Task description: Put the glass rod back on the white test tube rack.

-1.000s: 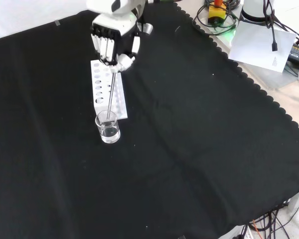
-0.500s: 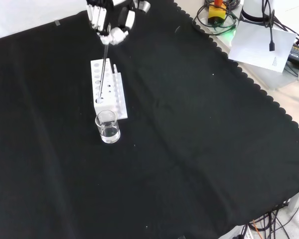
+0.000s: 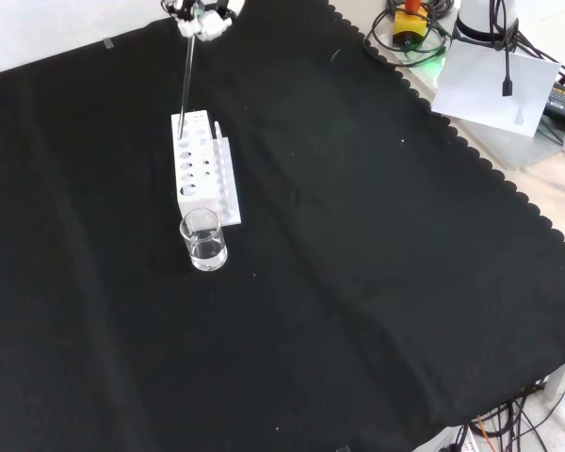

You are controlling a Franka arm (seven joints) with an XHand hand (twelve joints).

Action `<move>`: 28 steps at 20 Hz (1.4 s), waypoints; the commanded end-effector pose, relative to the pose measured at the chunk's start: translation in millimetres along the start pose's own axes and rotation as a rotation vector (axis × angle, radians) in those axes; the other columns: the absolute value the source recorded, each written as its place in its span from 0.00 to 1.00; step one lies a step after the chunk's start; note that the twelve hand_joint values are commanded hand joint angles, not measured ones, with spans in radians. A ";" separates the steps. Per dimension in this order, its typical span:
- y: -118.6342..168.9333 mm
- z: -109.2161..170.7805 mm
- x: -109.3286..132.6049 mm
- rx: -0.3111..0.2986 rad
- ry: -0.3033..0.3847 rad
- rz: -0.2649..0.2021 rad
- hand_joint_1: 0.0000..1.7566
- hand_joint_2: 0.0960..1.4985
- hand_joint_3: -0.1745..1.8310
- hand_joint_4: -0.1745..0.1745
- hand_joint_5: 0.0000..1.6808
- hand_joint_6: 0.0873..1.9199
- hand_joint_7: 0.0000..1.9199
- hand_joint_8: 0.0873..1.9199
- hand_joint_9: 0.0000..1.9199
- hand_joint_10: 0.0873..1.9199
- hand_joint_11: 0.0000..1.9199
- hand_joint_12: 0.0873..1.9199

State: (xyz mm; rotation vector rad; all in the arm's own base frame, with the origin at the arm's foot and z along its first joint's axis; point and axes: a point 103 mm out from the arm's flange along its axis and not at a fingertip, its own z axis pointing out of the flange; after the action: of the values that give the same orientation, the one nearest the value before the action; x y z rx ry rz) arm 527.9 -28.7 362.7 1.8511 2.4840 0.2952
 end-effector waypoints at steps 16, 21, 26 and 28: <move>-45.5 4.5 -6.9 0.041 -0.019 0.043 0.75 0.42 0.46 0.00 0.68 0.30 0.58 0.65 0.82 0.50 0.85 0.45; -55.9 5.2 -7.1 0.048 -0.014 0.055 0.75 0.42 0.46 0.00 0.68 0.30 0.58 0.65 0.82 0.50 0.85 0.45; -56.9 10.7 -4.8 0.090 -0.043 0.094 0.75 0.42 0.46 0.00 0.68 0.30 0.58 0.65 0.82 0.50 0.85 0.45; -61.0 15.2 -4.9 0.085 -0.032 0.060 0.75 0.42 0.46 0.00 0.68 0.30 0.58 0.65 0.82 0.50 0.85 0.45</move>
State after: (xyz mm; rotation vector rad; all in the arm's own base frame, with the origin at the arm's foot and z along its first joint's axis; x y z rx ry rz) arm 476.4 -48.9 344.6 1.9553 2.4459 0.1965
